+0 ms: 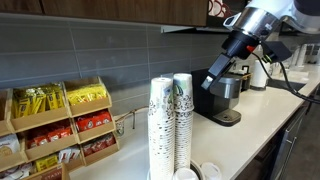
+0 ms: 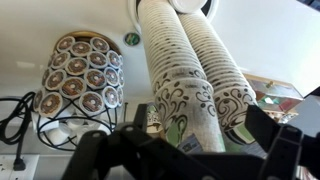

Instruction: Remove one coffee cup from the stack on the right and place it upright on the counter then put the white lid on top of it.

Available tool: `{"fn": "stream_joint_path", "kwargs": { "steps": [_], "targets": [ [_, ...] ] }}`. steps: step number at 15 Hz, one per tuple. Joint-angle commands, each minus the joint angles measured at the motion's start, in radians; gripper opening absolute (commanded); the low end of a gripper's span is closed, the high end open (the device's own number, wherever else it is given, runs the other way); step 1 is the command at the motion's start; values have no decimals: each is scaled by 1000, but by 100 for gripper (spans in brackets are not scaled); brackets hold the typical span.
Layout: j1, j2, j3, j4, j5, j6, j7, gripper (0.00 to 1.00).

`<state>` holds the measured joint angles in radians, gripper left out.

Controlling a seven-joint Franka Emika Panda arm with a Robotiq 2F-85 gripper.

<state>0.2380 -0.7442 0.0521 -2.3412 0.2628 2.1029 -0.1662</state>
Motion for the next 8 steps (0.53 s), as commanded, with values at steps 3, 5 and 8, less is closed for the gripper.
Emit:
{"fn": "stream_joint_path", "kwargs": {
  "steps": [3, 5, 8],
  "targets": [
    [71, -6, -10, -69, 73, 165, -76, 100],
    [86, -2, -13, -84, 77, 214, -85, 100],
    [97, 6, -14, -103, 73, 282, -88, 100]
  ]
}}
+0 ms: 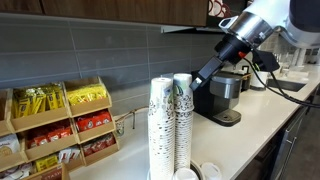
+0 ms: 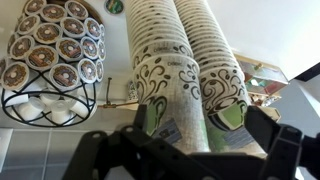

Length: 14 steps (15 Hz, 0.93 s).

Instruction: Remove one coffee cup from the stack on the right and place it upright on the counter then put the white lid on top of it.

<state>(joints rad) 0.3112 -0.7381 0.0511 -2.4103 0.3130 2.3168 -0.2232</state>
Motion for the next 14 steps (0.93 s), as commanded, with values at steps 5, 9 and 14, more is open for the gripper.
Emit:
{"fn": "stream_joint_path", "kwargs": {
  "steps": [5, 9, 14],
  "targets": [
    [54, 15, -32, -67, 34, 198, -28, 100],
    [73, 29, -49, -93, 33, 291, -22, 100],
    [97, 50, -73, -113, 35, 395, -12, 100]
  ]
}}
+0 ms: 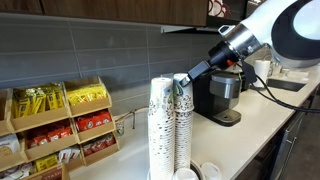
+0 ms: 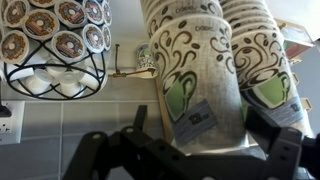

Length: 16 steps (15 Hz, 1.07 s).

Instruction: Remove one coffee cup from the stack on the right and place it upright on the counter then put the white lid on top of it.

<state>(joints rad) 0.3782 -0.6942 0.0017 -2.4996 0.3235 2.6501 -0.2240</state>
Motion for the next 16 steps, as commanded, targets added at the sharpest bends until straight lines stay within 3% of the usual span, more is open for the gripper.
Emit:
{"fn": "stream_joint_path", "kwargs": {
  "steps": [1, 3, 4, 5, 6, 7, 10, 16],
  "targets": [
    [36, 9, -29, -25, 24, 77, -11, 100],
    [46, 14, -38, -29, 23, 103, -9, 100],
    [53, 16, -44, -31, 23, 115, -10, 93],
    [59, 18, -50, -33, 23, 125, -10, 78],
    [67, 19, -56, -34, 23, 135, -11, 69],
    [73, 19, -61, -36, 23, 143, -13, 68],
    [85, 15, -74, -35, 19, 160, -12, 44],
    [83, 6, -85, -28, 4, 168, -9, 41]
  ]
}}
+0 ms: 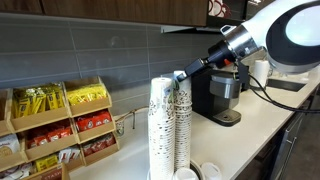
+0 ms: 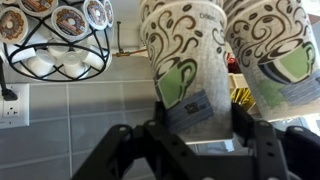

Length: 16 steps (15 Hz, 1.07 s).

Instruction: Remove one coffee cup from the stack on the right and place it upright on the counter then put the white lid on top of it.

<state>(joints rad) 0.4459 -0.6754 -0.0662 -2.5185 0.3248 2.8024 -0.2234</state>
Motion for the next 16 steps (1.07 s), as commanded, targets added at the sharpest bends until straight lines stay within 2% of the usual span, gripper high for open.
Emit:
{"fn": "stream_joint_path", "kwargs": {
  "steps": [1, 2, 3, 4, 5, 11, 12, 13, 16],
  "targets": [
    [13, -13, -16, -8, -1, 10, -10, 41],
    [12, -13, -16, -9, -2, 7, -9, 41],
    [14, -13, -18, -9, -1, 7, -10, 51],
    [14, -13, -18, -10, 0, 8, -10, 44],
    [16, -13, -20, -10, 0, 9, -12, 41],
    [12, -18, -17, -8, -4, 7, -10, 41],
    [11, -19, -17, -8, -5, 7, -10, 49],
    [12, -19, -17, -8, -5, 7, -10, 49],
    [14, -20, -17, -9, -4, 8, -12, 45]
  ]
}}
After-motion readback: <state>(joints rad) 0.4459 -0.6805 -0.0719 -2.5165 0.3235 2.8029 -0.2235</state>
